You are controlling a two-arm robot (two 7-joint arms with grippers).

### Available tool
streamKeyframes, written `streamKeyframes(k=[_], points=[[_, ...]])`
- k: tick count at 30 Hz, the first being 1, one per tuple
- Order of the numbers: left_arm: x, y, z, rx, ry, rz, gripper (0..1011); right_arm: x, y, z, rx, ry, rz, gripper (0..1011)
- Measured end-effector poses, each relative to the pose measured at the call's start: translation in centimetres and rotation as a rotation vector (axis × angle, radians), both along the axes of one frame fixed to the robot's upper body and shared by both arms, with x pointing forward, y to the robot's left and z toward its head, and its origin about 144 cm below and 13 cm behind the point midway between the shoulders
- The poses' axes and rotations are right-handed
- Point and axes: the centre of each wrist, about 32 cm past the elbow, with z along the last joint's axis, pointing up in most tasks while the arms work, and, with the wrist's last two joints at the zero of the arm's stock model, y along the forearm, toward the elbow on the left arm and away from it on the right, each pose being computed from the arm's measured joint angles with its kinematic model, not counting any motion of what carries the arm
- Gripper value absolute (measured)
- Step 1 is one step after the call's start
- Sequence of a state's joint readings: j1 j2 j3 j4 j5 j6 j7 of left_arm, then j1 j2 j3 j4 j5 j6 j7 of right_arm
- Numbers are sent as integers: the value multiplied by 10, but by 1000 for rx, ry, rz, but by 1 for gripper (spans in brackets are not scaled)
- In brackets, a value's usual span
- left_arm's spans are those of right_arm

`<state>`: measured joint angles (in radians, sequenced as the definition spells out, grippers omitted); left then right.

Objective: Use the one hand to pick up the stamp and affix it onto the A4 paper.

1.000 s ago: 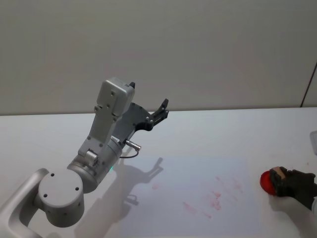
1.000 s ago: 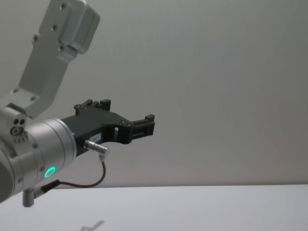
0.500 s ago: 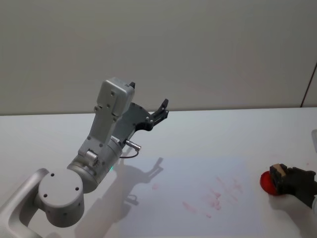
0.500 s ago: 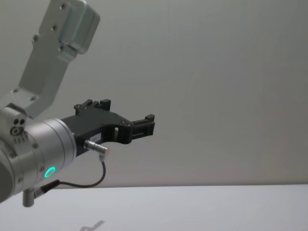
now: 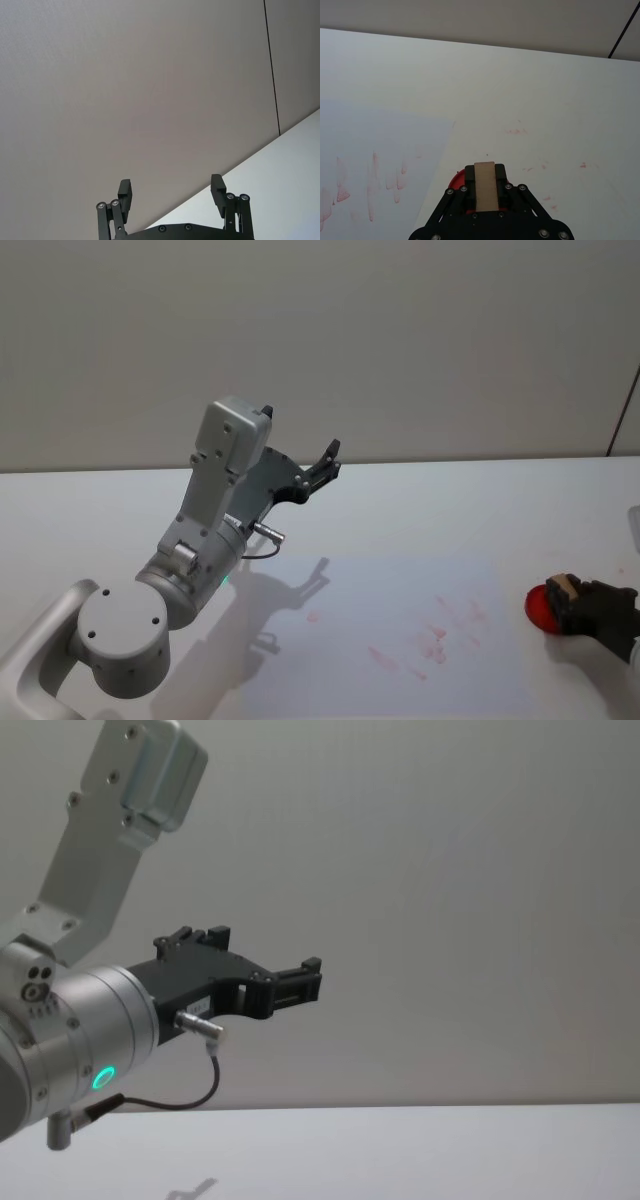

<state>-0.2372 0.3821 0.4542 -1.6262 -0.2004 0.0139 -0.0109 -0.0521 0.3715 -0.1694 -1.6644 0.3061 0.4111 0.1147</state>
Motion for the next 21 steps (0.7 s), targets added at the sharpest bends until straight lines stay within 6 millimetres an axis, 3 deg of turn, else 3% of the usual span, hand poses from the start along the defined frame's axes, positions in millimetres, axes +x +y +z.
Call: streamKeyframes(k=[21], points=[[0, 0, 0, 0, 0, 0, 1001, 3, 3, -8, -2, 1, 1, 216]])
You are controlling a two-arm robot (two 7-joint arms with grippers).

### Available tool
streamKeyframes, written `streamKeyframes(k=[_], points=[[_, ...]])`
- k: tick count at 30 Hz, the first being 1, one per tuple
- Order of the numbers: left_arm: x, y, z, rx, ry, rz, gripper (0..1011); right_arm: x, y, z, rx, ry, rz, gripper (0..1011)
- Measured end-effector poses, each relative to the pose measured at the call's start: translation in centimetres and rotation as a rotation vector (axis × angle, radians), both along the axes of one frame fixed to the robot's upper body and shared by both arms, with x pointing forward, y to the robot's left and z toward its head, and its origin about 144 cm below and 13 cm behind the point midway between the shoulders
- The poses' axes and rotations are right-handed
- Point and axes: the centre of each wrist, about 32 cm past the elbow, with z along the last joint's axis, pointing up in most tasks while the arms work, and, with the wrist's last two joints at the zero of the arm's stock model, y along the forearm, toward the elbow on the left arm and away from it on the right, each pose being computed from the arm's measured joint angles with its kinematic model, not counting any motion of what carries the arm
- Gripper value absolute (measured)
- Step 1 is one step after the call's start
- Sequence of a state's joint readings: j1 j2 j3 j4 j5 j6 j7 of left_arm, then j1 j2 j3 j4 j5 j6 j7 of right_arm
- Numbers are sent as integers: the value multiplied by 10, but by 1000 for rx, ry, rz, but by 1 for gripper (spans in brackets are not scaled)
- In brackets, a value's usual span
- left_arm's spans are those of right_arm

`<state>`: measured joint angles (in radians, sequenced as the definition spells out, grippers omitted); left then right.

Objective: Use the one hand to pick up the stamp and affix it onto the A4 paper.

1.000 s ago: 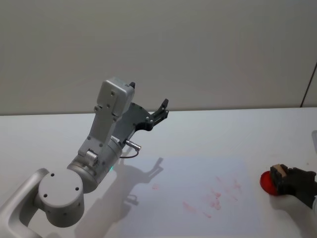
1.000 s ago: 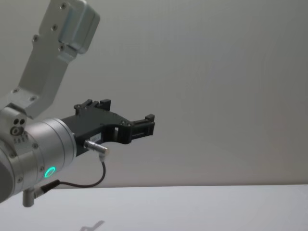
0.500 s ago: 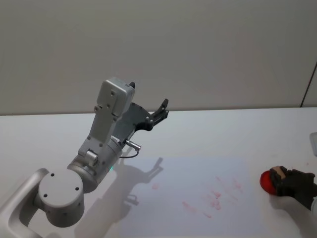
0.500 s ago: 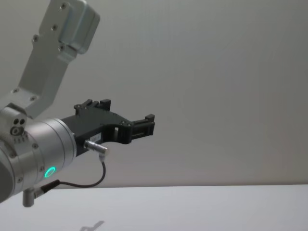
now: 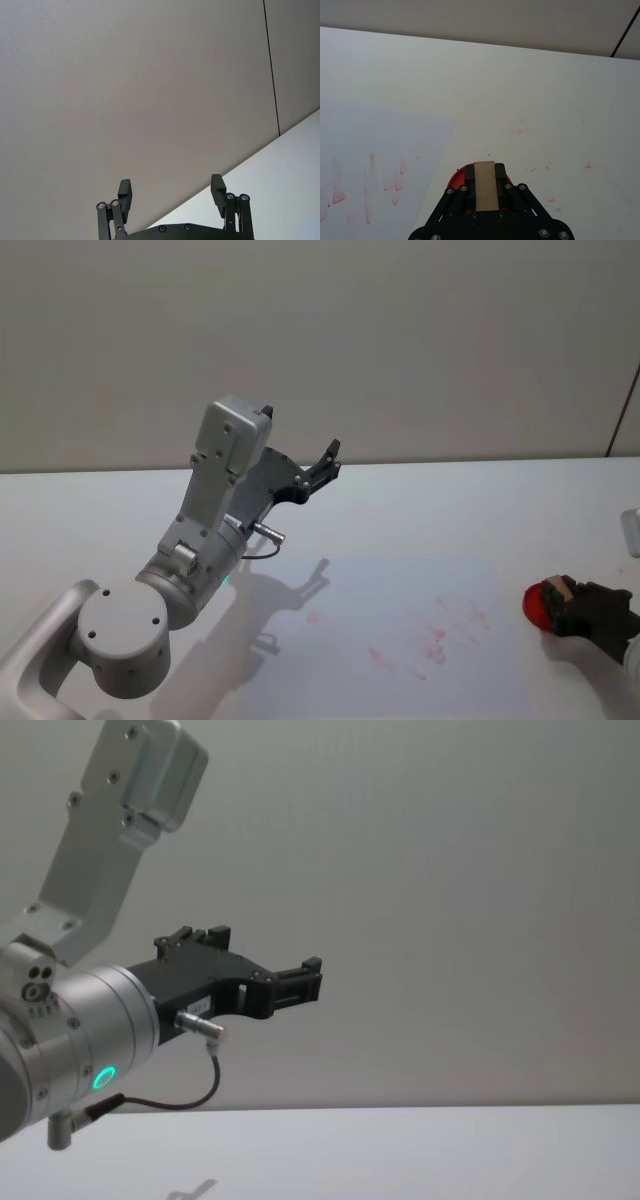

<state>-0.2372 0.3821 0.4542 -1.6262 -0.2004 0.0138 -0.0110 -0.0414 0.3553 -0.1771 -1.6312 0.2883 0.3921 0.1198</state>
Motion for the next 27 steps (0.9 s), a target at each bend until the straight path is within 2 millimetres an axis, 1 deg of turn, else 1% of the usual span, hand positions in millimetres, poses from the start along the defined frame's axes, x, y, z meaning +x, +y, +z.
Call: streamKeyframes(k=[13, 27], points=[[0, 0, 0, 0, 0, 0, 1001, 1, 3, 3, 22, -16, 5, 216], [0, 0, 0, 0, 0, 0, 1001, 3, 10, 22, 46, -73, 55, 216]])
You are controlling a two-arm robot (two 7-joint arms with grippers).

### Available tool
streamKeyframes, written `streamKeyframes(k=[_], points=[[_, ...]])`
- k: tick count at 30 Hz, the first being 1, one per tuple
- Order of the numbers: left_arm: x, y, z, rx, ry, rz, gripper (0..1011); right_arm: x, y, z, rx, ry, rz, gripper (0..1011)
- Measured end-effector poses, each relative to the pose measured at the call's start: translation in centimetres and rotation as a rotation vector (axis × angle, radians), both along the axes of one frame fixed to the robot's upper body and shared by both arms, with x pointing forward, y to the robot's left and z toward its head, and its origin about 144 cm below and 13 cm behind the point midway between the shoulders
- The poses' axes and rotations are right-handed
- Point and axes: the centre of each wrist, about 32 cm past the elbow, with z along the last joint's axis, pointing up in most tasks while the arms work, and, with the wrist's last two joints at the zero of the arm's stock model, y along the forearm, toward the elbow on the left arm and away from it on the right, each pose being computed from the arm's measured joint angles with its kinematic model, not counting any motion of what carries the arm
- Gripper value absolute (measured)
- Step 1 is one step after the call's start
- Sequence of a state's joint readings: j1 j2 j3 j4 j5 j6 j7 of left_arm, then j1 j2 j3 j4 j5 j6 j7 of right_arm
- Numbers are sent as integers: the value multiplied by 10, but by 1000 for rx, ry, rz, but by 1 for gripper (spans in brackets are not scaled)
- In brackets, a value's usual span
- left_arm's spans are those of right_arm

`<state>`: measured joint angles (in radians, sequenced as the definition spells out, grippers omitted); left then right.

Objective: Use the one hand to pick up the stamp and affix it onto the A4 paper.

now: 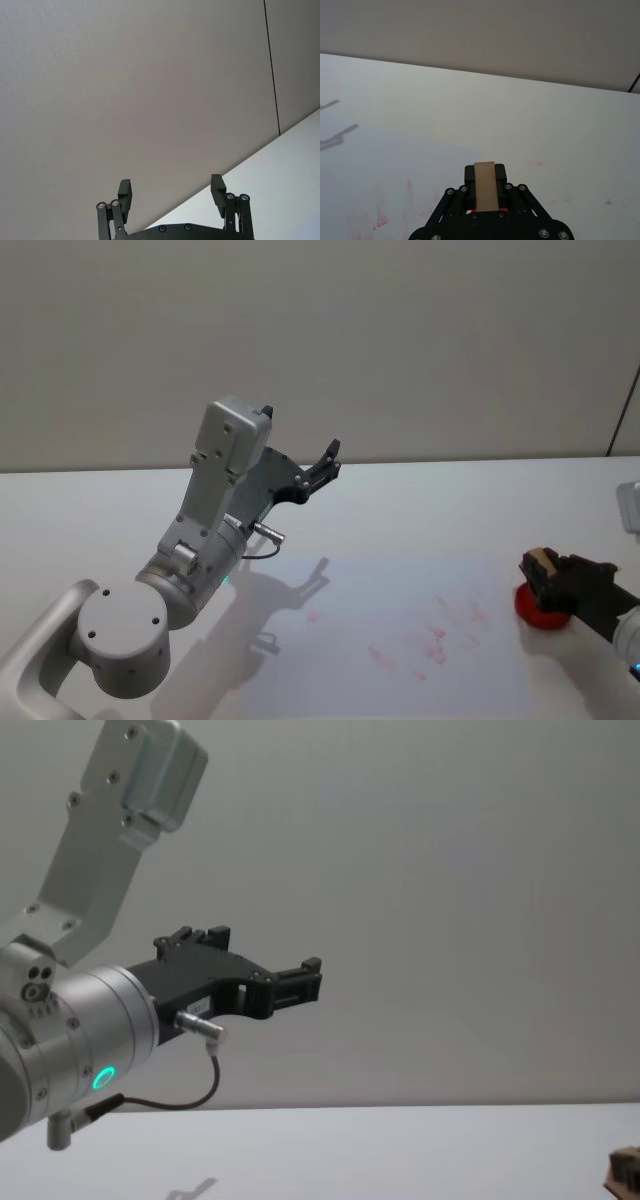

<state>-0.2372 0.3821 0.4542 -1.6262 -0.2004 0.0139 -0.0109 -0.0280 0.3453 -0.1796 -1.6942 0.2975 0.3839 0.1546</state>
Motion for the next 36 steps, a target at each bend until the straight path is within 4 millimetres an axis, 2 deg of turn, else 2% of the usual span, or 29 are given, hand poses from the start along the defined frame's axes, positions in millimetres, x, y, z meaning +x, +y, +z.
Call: streamKeyframes(k=[14, 36], points=[[0, 0, 0, 0, 0, 0, 1001, -3, 25, 11, 8, -4, 100, 216], [0, 0, 0, 0, 0, 0, 1001, 0, 69, 3, 1, 22, 213, 216]])
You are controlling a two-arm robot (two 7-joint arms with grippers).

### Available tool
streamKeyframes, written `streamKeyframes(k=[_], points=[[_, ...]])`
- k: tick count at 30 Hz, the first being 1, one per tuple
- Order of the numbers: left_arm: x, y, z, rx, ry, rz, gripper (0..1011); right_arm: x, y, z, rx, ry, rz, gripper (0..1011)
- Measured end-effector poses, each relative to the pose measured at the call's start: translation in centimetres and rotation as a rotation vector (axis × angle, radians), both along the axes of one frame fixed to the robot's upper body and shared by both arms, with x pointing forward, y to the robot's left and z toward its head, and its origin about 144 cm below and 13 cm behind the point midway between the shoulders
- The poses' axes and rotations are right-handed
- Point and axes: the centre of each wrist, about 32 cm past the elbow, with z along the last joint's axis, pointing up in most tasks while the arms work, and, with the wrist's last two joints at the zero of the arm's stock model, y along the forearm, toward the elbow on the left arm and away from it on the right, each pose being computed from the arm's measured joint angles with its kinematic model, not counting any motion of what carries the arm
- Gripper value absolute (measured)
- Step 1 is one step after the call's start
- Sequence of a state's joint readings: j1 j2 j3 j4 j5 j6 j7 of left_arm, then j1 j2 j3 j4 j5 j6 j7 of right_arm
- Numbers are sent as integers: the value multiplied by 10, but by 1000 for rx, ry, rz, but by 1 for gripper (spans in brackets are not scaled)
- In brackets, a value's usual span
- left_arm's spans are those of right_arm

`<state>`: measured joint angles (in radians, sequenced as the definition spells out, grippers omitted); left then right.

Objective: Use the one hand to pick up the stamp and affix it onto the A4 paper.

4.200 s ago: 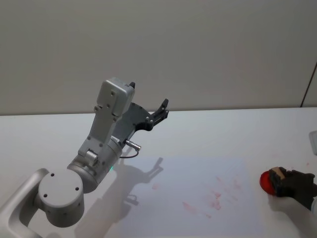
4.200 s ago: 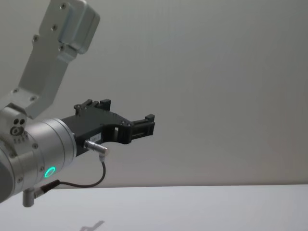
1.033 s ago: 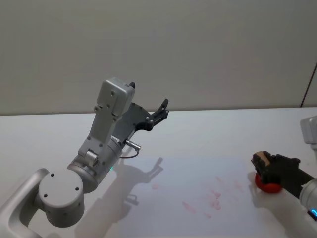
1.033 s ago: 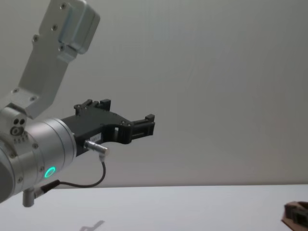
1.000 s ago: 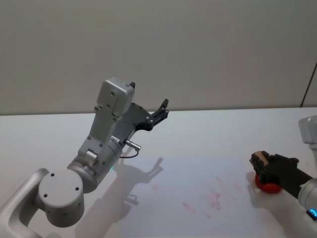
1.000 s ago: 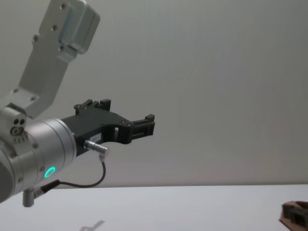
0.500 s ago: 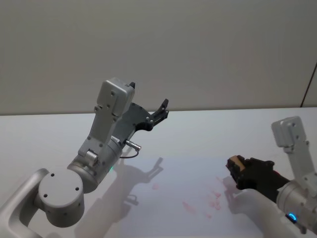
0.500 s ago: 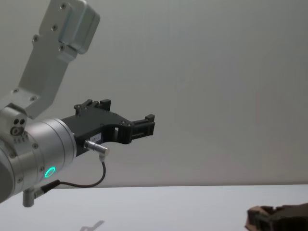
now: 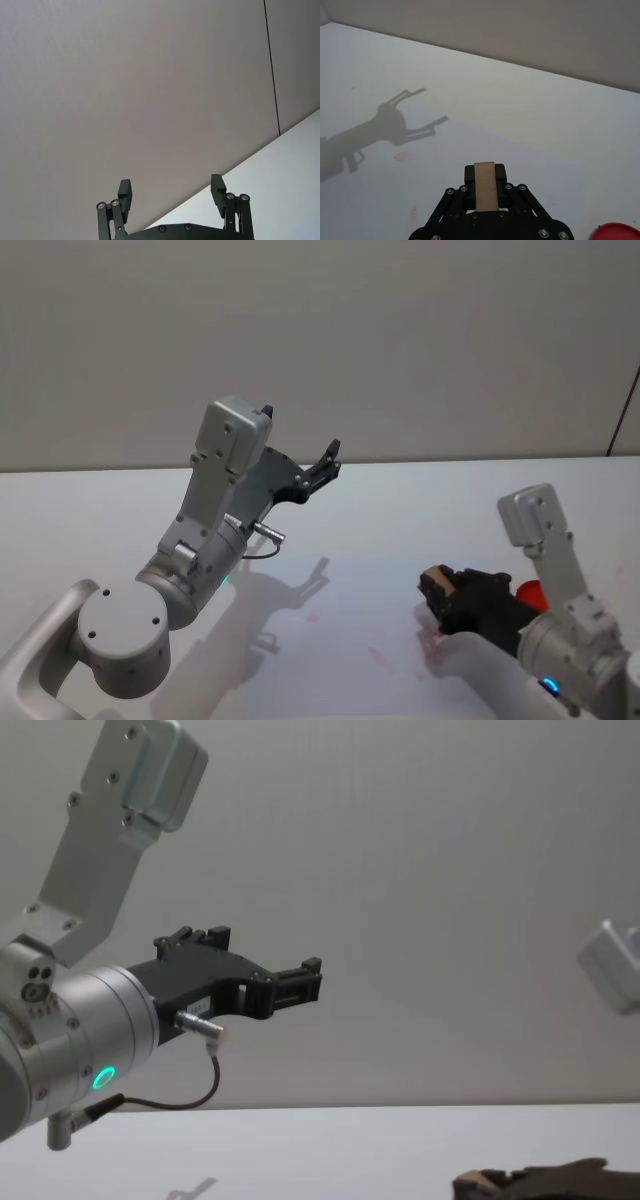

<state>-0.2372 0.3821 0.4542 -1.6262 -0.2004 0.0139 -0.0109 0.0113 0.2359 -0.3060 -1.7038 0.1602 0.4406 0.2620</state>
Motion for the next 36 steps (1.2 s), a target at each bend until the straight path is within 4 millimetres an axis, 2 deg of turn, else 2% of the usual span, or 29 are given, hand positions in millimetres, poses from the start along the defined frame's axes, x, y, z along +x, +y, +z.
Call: streamKeyframes(k=[18, 36], points=[[0, 0, 0, 0, 0, 0, 1001, -1, 32, -7, 6, 6, 66, 216], [0, 0, 0, 0, 0, 0, 1001, 0, 44, -18, -21, -2, 85, 216]])
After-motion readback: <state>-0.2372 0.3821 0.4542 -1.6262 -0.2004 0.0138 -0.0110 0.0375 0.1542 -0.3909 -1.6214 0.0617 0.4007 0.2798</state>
